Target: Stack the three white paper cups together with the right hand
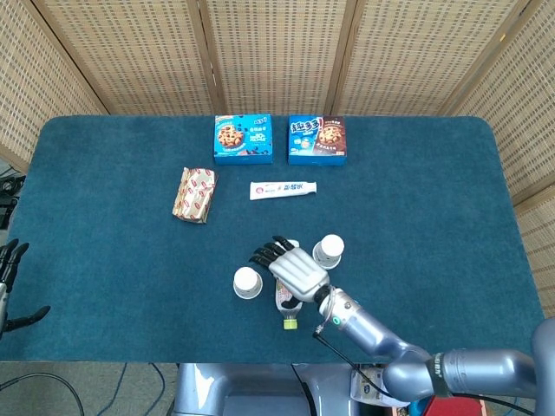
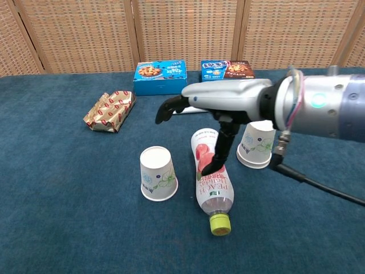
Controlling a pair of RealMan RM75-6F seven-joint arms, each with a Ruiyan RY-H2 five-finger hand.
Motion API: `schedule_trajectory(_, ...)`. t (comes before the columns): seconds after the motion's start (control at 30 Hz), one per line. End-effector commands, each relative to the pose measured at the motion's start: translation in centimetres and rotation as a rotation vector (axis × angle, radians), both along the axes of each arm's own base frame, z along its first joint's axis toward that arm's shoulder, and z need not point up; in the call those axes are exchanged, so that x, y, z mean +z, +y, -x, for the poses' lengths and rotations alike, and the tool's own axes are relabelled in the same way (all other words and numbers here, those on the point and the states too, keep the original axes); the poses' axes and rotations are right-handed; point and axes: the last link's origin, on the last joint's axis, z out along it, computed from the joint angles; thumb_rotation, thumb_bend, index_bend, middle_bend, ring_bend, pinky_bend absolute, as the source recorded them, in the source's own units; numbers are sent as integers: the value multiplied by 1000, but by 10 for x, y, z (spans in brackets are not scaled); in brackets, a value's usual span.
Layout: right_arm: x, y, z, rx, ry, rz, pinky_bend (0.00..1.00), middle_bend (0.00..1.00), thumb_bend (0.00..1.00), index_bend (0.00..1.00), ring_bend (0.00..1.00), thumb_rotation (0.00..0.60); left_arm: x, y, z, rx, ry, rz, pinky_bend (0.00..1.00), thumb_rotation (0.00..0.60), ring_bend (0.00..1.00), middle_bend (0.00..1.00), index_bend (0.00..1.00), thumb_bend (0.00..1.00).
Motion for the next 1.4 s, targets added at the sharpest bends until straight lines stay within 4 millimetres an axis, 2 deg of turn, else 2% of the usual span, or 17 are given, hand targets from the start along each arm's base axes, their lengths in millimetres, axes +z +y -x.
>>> schedule_trajectory(0.03, -19, -2, -20, 8, -8, -31, 95, 234, 35, 204, 150, 600, 1, 2, 1, 7, -7, -1, 0, 600, 0, 0, 0, 128)
schedule_trajectory(0.23, -54, -9, -40, -19, 4, -46, 97, 239, 48, 205, 154, 600, 5, 5, 5, 21, -23, 3, 0, 600, 0, 0, 0, 127)
schedule_trajectory(0.33, -65, -12, -45, -30, 19, -44, 100, 249, 70, 219, 169, 600, 6, 5, 6, 25, -30, 2, 0, 600, 0, 0, 0, 128)
schedule_trajectory(0.5, -74, -21, -45, -42, 50, -18, 134, 302, 144, 238, 249, 600, 8, 7, 9, 36, -39, 9, 0, 600, 0, 0, 0, 127)
schedule_trajectory(0.63, -76, -26, -40, -50, 81, -3, 167, 406, 190, 293, 358, 600, 7, 9, 11, 40, -41, 15, 0, 600, 0, 0, 0, 128)
schedule_trajectory(0.77, -74, -28, -39, -56, 84, 0, 182, 506, 220, 388, 435, 600, 6, 10, 10, 38, -37, 23, 0, 600, 0, 0, 0, 128)
schedule_trajectory(0.93, -74, -30, -39, -62, 73, 11, 187, 560, 265, 513, 450, 600, 5, 10, 10, 36, -36, 27, 0, 600, 0, 0, 0, 128)
schedule_trajectory(1.2, -61, -29, -39, -69, 21, 9, 192, 565, 283, 524, 450, 600, 4, 11, 11, 40, -36, 36, 0, 600, 0, 0, 0, 127)
schedule_trajectory(1.3, -47, -28, -42, -65, -18, 9, 219, 561, 283, 524, 450, 600, 4, 11, 11, 40, -33, 34, 0, 600, 0, 0, 0, 127)
schedule_trajectory(1.4, -23, -30, -44, -59, -70, 29, 229, 558, 284, 524, 450, 600, 3, 12, 12, 44, -29, 36, 0, 600, 0, 0, 0, 128)
